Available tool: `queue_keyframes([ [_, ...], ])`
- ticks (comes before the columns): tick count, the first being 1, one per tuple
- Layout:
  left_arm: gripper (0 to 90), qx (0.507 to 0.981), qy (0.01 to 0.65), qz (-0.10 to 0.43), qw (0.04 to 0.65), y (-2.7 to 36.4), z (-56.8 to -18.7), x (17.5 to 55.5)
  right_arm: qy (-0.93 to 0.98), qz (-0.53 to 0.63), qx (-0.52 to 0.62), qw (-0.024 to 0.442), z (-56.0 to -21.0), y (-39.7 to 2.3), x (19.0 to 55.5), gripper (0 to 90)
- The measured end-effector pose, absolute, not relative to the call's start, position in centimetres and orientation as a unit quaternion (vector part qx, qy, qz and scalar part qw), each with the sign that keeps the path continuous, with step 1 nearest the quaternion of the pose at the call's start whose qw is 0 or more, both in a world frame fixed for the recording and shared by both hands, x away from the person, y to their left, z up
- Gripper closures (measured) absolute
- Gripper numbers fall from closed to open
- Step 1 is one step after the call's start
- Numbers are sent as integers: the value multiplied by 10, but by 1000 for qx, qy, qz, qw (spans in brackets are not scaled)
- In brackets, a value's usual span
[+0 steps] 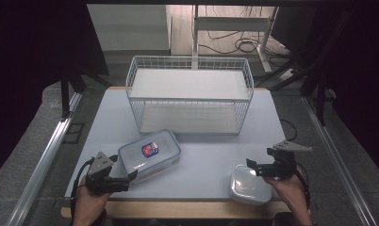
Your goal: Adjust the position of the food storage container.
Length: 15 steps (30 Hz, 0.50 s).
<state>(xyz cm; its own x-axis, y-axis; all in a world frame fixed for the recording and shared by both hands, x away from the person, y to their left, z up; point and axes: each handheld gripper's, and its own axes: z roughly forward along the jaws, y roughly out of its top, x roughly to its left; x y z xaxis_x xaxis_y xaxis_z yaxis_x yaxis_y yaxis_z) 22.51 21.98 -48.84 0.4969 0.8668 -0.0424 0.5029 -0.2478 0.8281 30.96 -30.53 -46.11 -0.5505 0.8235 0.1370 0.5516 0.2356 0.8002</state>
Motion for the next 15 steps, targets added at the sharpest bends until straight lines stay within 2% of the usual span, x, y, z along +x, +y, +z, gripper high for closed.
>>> queue_keyframes([
  [5,49,763,459,228,394,218,-491,225,770,425,449,159,-463,-306,311,0],
  [7,23,760,454,222,409,218,-490,224,771,425,444,168,-462,-303,309,28],
  [15,39,750,451,220,431,219,-486,221,785,414,425,176,-461,-297,305,113],
])
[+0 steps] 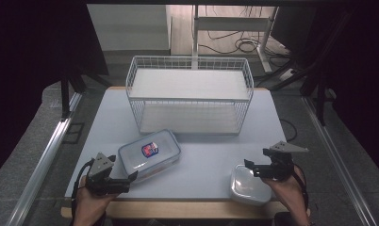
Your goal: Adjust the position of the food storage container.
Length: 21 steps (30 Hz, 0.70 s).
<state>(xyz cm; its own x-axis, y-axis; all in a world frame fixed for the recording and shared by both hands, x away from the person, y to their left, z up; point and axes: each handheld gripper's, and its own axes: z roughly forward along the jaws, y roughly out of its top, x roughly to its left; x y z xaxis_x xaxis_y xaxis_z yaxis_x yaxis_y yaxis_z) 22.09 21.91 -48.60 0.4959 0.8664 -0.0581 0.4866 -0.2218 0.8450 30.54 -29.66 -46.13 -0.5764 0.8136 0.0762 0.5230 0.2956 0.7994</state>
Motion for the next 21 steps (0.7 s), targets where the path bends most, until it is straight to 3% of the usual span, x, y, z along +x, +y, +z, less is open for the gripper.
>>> queue_keyframes([
  [3,90,753,446,218,432,220,-486,221,795,402,416,180,-460,-293,301,164],
  [5,91,753,446,218,432,220,-486,220,801,396,407,189,-458,-291,295,209],
  [6,94,752,446,219,434,220,-486,220,807,394,395,195,-454,-288,287,279],
  [8,100,751,447,223,433,220,-486,220,809,395,390,195,-452,-288,284,305],
  [9,103,750,448,225,431,221,-486,220,810,399,384,191,-449,-286,279,347],
  [10,107,748,451,229,429,221,-486,220,818,401,370,183,-444,-284,270,447],
  [12,120,747,452,230,430,222,-486,220,825,399,359,180,-442,-281,263,544],
  [13,120,746,454,231,430,222,-486,220,825,399,359,180,-442,-281,263,544],
  [17,129,740,457,232,435,225,-486,220,845,391,326,162,-442,-275,246,780],
  [21,133,740,457,233,435,225,-485,219,855,390,308,146,-444,-270,238,863],
])
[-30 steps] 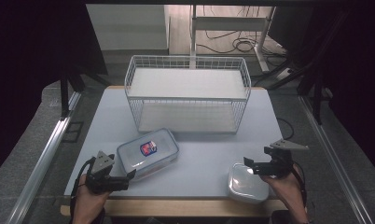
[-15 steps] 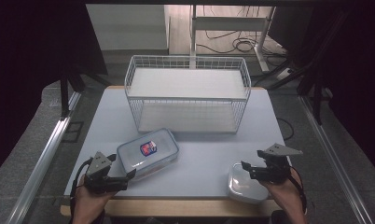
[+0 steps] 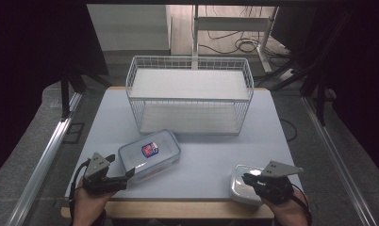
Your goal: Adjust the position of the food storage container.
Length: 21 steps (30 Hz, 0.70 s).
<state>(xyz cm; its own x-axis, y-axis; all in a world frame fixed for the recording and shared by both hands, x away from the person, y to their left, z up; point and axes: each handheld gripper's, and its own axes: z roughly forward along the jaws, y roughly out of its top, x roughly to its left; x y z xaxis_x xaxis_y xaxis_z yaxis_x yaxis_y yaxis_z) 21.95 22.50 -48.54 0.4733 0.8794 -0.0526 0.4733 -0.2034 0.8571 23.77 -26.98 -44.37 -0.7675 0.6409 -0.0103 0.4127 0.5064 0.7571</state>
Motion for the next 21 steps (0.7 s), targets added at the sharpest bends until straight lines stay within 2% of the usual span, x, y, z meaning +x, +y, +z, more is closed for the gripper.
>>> queue_keyframes([
  [10,135,743,453,236,433,223,-486,219,880,380,267,103,-451,-257,210,887],
  [19,135,745,454,232,431,224,-487,220,893,347,278,71,-466,-267,217,892],
  [21,135,746,454,231,429,223,-488,220,890,346,286,79,-466,-272,219,892],
])
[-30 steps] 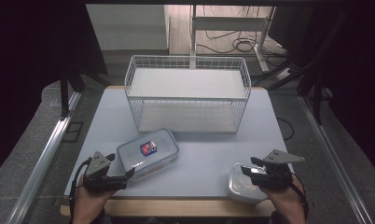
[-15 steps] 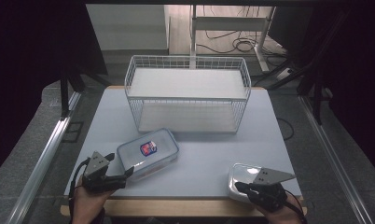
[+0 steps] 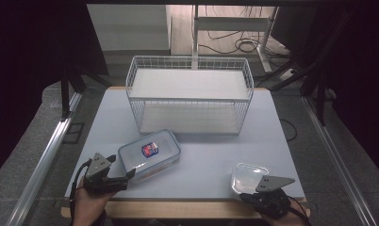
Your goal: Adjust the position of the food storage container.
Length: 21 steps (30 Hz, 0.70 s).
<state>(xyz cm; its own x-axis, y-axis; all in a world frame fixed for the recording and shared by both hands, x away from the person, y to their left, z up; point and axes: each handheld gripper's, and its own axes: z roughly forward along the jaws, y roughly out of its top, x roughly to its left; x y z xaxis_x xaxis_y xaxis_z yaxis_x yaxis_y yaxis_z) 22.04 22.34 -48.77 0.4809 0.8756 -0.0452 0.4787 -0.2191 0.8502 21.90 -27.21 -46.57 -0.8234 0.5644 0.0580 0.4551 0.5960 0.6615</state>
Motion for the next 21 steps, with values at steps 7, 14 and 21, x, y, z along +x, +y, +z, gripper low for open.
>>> queue_keyframes([
  [7,135,745,456,231,429,224,-488,221,877,354,314,89,-468,-288,233,893],
  [14,135,745,456,229,429,224,-489,221,868,357,327,106,-470,-296,249,893],
  [21,135,746,457,227,428,225,-489,222,857,357,352,114,-471,-306,269,886],
])
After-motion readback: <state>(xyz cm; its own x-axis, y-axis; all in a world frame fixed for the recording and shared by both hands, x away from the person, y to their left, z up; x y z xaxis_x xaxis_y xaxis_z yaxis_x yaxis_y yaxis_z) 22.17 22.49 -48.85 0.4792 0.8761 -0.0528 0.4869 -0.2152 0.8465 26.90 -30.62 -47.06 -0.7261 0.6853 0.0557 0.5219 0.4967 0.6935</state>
